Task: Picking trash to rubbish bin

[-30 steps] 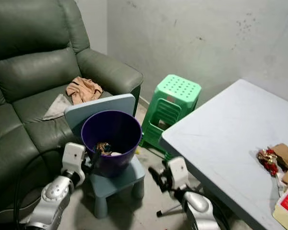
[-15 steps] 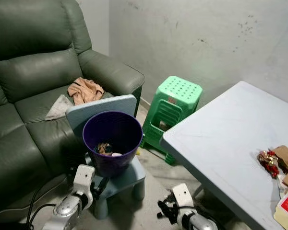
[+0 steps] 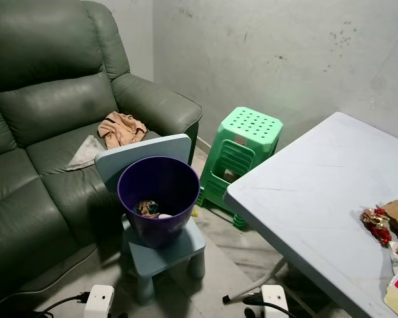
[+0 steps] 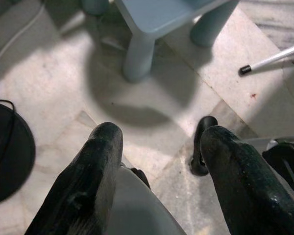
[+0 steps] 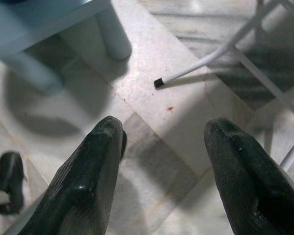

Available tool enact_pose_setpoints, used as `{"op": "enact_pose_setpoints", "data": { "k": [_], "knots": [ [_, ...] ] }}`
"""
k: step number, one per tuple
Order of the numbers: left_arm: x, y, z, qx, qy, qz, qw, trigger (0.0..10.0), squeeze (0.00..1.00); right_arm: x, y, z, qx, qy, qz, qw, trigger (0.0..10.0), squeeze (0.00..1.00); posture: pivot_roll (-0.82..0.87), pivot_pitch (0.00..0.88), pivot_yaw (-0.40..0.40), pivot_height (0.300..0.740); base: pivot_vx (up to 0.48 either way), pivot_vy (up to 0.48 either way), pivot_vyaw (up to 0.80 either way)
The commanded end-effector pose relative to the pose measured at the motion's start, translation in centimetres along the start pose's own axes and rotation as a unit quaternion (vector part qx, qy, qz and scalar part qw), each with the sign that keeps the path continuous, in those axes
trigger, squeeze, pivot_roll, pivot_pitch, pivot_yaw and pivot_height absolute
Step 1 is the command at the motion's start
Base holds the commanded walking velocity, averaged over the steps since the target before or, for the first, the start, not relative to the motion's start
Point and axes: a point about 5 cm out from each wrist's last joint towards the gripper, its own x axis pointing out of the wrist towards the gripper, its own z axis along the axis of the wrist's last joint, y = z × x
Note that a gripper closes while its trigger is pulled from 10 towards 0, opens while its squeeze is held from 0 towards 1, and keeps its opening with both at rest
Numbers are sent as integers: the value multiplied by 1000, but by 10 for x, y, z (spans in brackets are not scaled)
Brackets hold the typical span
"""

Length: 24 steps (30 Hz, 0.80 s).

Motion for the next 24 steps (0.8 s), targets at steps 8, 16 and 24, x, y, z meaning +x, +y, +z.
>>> {"op": "enact_pose_setpoints", "data": {
  "k": [8,16,24],
  "knots": [
    [0,6,4,8,-8,3,1000,10000,0,-5,-5,-19,-21,38,-48,998,10000,0,14,0,-80,740,0,0,0],
    [3,-1,14,36,-15,-11,999,10000,0,-3,1,-16,-26,33,-42,998,10000,0,5,0,-74,740,0,0,0],
    [4,-10,15,29,-13,-16,999,10000,0,0,18,-17,-48,38,-19,998,10000,0,6,0,-76,740,0,0,0]
  ]
}}
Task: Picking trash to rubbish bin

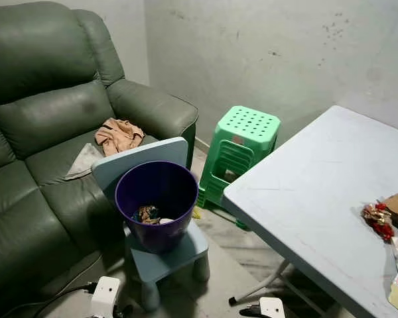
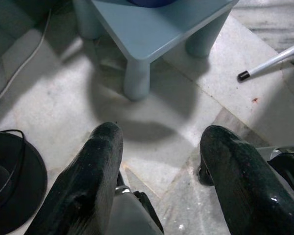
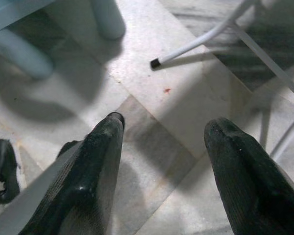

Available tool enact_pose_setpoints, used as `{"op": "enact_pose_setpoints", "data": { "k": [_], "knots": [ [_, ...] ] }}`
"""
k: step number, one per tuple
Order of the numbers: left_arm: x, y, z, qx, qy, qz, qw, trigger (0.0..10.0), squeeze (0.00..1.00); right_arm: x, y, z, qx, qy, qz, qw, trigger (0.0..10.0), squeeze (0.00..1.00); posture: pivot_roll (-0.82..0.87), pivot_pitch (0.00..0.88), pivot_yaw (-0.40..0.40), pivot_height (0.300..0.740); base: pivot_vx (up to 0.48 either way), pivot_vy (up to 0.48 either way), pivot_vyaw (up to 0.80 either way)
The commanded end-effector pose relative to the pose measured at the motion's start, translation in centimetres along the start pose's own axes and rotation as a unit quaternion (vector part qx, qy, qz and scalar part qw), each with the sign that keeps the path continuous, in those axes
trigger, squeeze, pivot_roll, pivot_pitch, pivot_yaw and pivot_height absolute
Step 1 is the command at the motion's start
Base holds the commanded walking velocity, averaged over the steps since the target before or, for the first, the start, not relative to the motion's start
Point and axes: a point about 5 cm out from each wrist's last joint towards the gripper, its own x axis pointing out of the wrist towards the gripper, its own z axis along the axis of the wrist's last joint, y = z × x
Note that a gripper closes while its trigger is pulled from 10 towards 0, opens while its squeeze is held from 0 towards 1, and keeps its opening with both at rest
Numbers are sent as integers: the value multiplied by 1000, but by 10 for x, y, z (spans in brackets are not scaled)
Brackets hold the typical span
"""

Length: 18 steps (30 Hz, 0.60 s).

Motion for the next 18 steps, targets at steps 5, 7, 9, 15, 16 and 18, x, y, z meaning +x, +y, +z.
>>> {"op": "enact_pose_setpoints", "data": {
  "k": [5,7,9,15,16,18],
  "knots": [
    [1,-3,-3,-6,13,5,1000,10000,0,1,2,1,-3,6,0,1000,10000,0,18,0,-84,740,0,0,0],
    [0,-3,-3,-10,13,7,1000,10000,0,1,3,-1,-3,10,3,1000,10000,0,19,0,-85,740,0,0,0],
    [0,-3,-4,-10,16,6,1000,10000,0,1,4,-1,-5,11,5,1000,10000,0,22,0,-87,740,0,0,0],
    [0,-5,-7,-9,24,-3,1000,10000,0,1,5,-1,-32,13,12,999,10000,0,32,0,-98,740,0,0,0],
    [0,-6,-8,-7,25,-3,1000,10000,0,1,6,-1,-33,14,12,999,10000,0,34,0,-100,740,0,0,0],
    [0,-6,-9,-5,27,-1,1000,10000,0,1,6,-2,-33,15,12,999,10000,0,35,0,-101,740,0,0,0]
  ]
}}
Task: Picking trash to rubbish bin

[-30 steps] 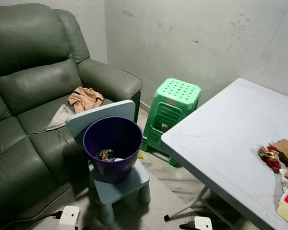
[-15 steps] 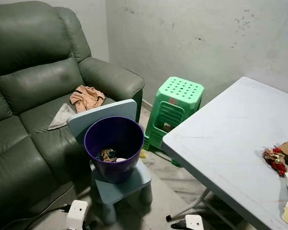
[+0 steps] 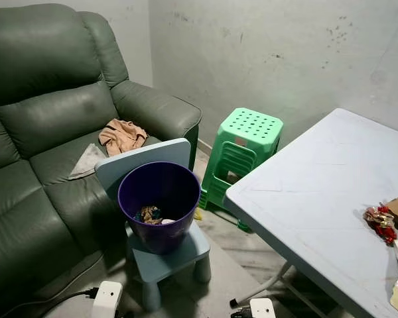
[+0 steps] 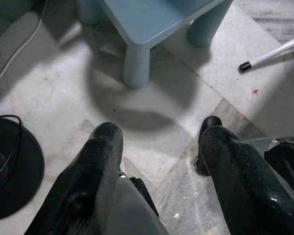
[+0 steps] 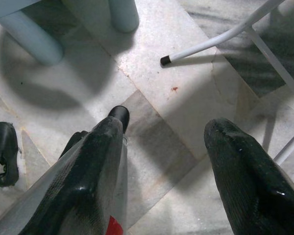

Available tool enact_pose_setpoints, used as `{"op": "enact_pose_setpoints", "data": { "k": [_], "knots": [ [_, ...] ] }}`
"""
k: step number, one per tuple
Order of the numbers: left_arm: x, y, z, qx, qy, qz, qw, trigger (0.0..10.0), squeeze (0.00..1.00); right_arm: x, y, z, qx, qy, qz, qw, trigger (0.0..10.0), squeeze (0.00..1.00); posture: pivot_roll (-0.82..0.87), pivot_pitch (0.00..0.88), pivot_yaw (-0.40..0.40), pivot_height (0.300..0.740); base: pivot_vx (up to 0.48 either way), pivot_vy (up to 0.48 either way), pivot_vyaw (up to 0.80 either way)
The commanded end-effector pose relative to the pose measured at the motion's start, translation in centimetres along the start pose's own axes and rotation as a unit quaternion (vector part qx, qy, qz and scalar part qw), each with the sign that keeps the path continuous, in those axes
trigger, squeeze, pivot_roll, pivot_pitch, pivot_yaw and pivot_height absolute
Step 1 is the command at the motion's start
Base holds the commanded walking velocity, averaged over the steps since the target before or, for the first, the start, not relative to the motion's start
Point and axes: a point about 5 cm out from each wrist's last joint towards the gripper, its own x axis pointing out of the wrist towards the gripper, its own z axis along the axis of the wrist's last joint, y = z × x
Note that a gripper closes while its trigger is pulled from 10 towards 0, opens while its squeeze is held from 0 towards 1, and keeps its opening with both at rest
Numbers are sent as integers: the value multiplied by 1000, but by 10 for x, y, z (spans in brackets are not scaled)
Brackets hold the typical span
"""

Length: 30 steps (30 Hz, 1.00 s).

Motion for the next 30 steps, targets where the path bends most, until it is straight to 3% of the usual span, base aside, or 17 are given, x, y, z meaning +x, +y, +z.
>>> {"op": "enact_pose_setpoints", "data": {
  "k": [1,30],
  "knots": [
    [0,-2,-2,5,4,-3,1000,10000,0,0,-2,1,-3,3,-4,1000,10000,0,35,0,-101,740,0,0,0],
    [1,-2,5,11,-5,-4,1000,10000,0,2,0,7,-9,-7,5,1000,10000,0,39,0,-96,740,0,0,0]
  ]
}}
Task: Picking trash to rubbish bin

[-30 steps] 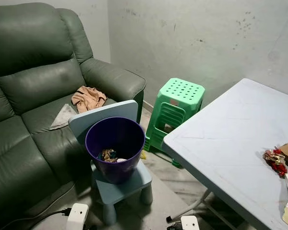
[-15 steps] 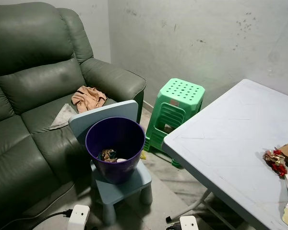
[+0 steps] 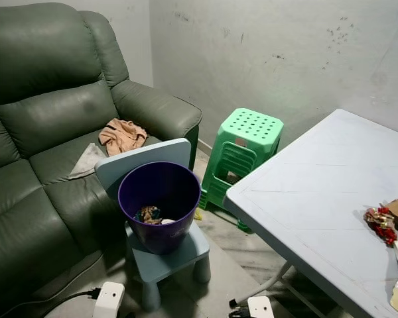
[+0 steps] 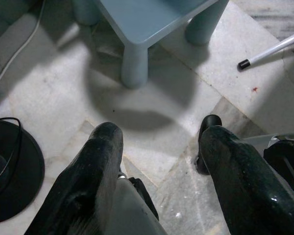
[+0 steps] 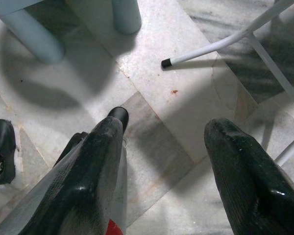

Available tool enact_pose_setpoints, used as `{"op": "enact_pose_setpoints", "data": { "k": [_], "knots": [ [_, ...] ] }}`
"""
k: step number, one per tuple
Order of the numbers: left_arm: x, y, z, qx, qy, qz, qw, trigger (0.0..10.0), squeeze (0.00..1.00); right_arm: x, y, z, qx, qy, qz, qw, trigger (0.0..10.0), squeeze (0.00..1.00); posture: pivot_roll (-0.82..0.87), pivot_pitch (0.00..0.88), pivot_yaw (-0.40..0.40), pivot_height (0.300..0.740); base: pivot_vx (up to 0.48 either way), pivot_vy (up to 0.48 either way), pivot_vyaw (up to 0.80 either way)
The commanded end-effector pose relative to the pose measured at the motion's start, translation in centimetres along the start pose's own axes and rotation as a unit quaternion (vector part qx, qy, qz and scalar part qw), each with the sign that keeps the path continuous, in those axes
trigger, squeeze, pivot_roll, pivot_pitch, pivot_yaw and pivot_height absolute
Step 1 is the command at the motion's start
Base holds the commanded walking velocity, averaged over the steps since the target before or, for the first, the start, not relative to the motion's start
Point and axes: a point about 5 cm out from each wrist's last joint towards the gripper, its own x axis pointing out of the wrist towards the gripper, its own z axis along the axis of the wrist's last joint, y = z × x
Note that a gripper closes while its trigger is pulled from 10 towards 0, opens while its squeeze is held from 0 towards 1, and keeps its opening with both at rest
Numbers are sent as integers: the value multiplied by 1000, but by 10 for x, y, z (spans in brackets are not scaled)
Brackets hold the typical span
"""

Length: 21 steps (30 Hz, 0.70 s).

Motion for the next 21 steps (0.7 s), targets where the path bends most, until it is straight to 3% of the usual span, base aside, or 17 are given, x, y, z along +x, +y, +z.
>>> {"op": "enact_pose_setpoints", "data": {
  "k": [1,15,21],
  "knots": [
    [1,1,5,1,-5,-1,1000,10000,0,1,-1,3,5,-3,-1,1000,10000,0,39,0,-96,740,0,0,0],
    [1,1,5,0,-3,-3,1000,10000,0,1,-1,2,6,7,1,1000,10000,0,41,0,-98,740,0,0,0],
    [1,1,5,-2,-3,-4,1000,10000,0,1,-1,2,6,8,0,1000,10000,0,39,0,-99,740,0,0,-740]
  ]
}}
